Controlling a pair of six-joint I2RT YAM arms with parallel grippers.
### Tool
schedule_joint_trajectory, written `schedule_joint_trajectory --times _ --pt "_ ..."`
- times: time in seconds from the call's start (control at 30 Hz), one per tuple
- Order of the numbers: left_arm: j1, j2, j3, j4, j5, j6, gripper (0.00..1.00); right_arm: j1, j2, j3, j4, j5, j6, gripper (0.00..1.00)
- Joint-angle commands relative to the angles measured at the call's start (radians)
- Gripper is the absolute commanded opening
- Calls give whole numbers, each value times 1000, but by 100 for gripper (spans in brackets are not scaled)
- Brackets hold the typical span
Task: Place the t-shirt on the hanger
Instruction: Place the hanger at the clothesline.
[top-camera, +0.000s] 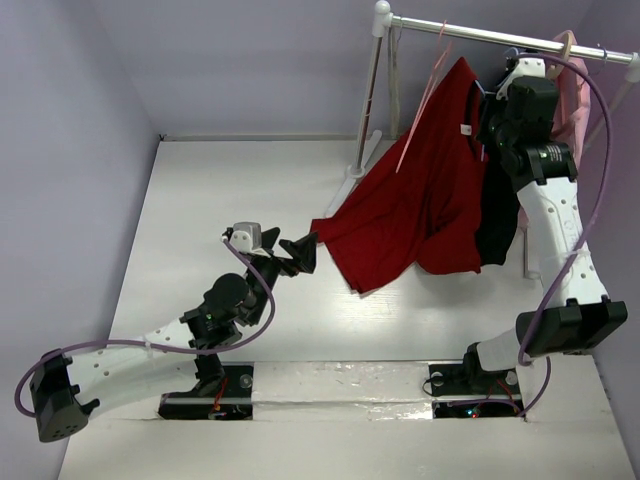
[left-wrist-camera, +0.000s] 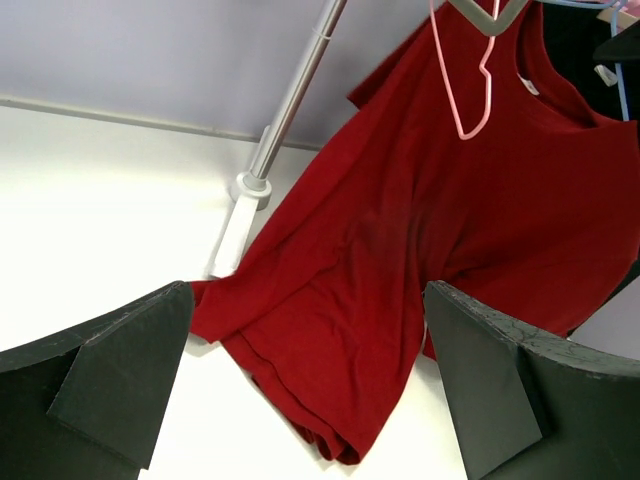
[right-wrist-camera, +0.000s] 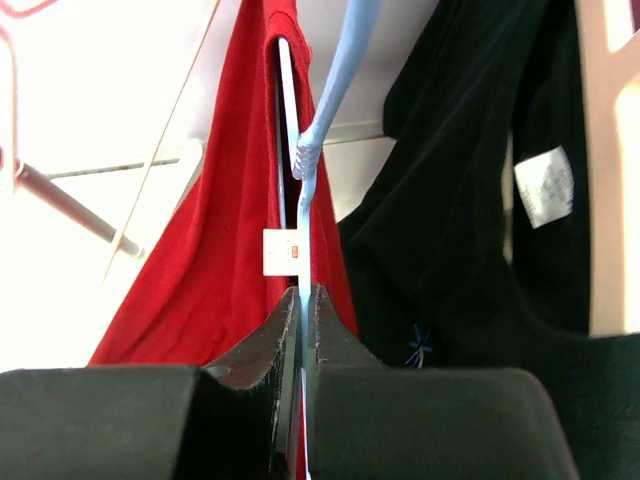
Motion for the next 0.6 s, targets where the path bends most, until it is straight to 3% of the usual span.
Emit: schedule_joint_trajectory --times 0.0,0.4,0.57 --pt "10 -16 -15 51 0 -10 99 -17 -8 97 148 28 -35 0" --pt "37 18 -8 40 23 -28 99 -109 49 53 286 -172 -19 0" --pt "37 12 -14 48 53 -42 99 -109 39 3 362 -176 1 0"
